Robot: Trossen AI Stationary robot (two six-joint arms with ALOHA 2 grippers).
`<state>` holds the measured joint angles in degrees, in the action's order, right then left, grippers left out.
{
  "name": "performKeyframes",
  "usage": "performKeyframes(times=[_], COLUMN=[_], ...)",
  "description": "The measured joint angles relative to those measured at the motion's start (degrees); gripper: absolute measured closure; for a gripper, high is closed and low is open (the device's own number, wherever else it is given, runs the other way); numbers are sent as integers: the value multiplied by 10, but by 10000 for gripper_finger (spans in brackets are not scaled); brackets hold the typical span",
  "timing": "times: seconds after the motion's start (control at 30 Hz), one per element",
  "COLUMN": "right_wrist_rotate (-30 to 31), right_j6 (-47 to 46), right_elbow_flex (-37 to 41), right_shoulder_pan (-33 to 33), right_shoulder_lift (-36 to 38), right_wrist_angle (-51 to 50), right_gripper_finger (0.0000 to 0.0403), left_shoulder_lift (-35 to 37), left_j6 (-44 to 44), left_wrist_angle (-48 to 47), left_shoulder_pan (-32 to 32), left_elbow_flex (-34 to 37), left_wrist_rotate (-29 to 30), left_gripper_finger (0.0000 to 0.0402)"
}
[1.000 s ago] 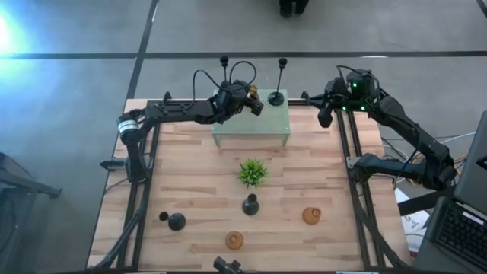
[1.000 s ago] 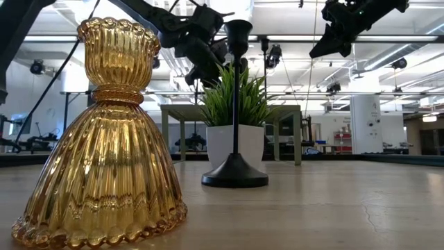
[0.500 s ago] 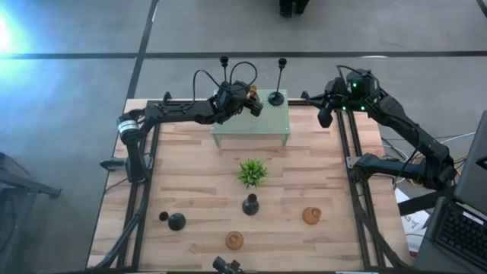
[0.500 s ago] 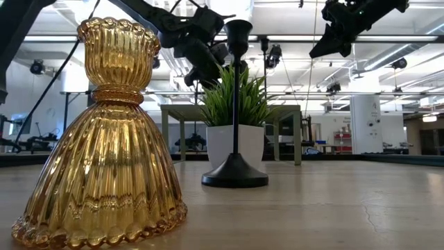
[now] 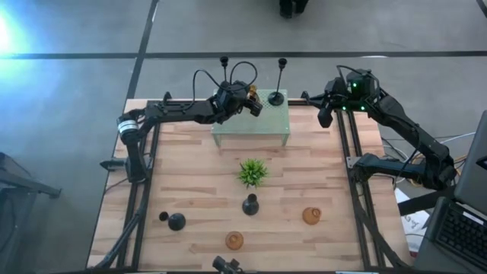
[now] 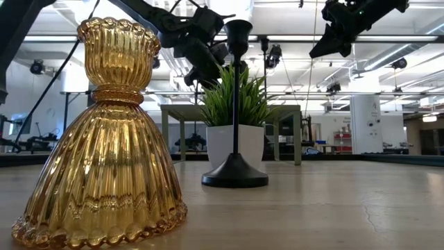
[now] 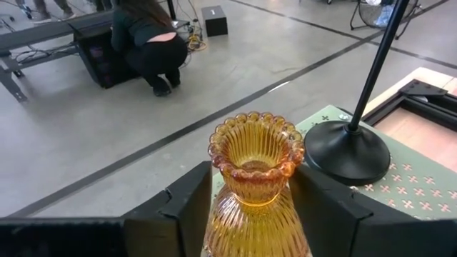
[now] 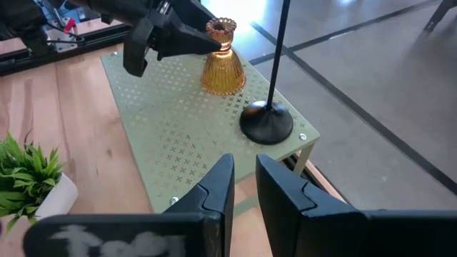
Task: Pick & Place candle stick holders
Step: Put the orange candle holder on the shelf
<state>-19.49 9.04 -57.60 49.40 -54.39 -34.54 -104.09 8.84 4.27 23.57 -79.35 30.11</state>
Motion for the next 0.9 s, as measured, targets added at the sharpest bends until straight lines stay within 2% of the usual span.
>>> performKeyframes(times=[0.3,0.9], right_wrist_rotate=[0,0], right_j6=[0,0], right_elbow_flex=[0,0], right_shoulder_pan=[0,0], right_shoulder_lift=[0,0], right_wrist_angle=[0,-20], right_gripper_finger=[351,351], left_shoulder_lift=[0,1], left_j6=[0,12], left_wrist_angle=[0,-25], left_shoulder_pan=[0,-5], left_elbow_flex=[0,0], left_wrist_rotate=[0,-22], left_gripper_finger=[143,138])
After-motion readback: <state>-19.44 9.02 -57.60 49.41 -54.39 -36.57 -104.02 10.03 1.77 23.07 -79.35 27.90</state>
